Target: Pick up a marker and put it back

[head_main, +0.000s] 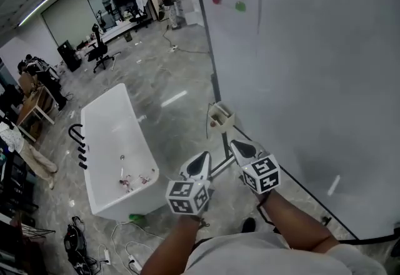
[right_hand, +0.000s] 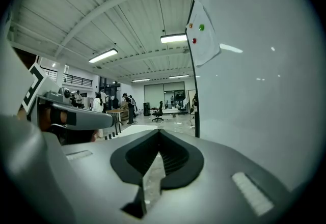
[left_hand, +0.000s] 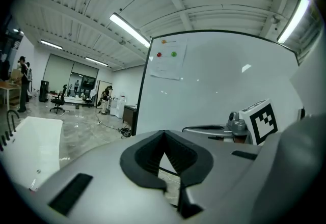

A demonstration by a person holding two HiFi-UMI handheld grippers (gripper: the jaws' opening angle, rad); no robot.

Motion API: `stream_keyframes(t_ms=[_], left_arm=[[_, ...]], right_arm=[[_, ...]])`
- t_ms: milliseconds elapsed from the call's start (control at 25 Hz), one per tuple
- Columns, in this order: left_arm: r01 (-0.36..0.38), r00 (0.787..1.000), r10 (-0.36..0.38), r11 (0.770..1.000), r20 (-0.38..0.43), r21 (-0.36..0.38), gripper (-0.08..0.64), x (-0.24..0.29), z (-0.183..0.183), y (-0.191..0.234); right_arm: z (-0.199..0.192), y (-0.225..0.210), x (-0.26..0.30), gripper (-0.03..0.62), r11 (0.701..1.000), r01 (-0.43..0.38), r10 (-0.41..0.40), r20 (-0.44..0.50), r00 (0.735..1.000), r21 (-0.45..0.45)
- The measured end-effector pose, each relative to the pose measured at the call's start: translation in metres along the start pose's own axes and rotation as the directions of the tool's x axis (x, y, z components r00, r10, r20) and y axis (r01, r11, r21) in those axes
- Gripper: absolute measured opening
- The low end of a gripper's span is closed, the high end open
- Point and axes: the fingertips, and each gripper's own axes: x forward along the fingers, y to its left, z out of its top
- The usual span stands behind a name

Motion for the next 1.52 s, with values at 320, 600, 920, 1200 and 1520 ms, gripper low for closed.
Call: stream_keyframes(t_ms=[320,600,920,1200,1520], left_arm=[[-0.05,0.998,0.05,0.999,-0.025,0.0,0.002,0.082,0.005,0.04],[-0.023,0.998,0.022,1.0,-0.051,-0.011,0.002,0.153,0.003,0.091],[0.051,0.995,-0.052,0.999,-0.082,-0.013,0.002,0.23,0.021,0.153],[0.107,0.988,-0.109,0.994,-0.109,-0.024,0.002,0.273,0.022,0.194],[0.142,0.981,-0.148,0.988,-0.126,-0.06,0.002,0.293,0.014,0.224]], right_arm=[[-0.009,-0.072,0.065,0.003,1.0,-0.022,0.023,-0.029,0.999,0.016],[-0.021,-0.116,0.138,0.003,1.0,-0.015,0.015,-0.076,0.997,-0.002],[-0.024,-0.154,0.233,0.006,0.999,0.023,-0.028,-0.15,0.988,-0.035],[-0.052,-0.159,0.296,0.028,0.996,0.017,-0.039,-0.247,0.968,-0.091],[-0.103,-0.172,0.344,0.066,0.989,0.009,-0.074,-0.44,0.895,-0.148]])
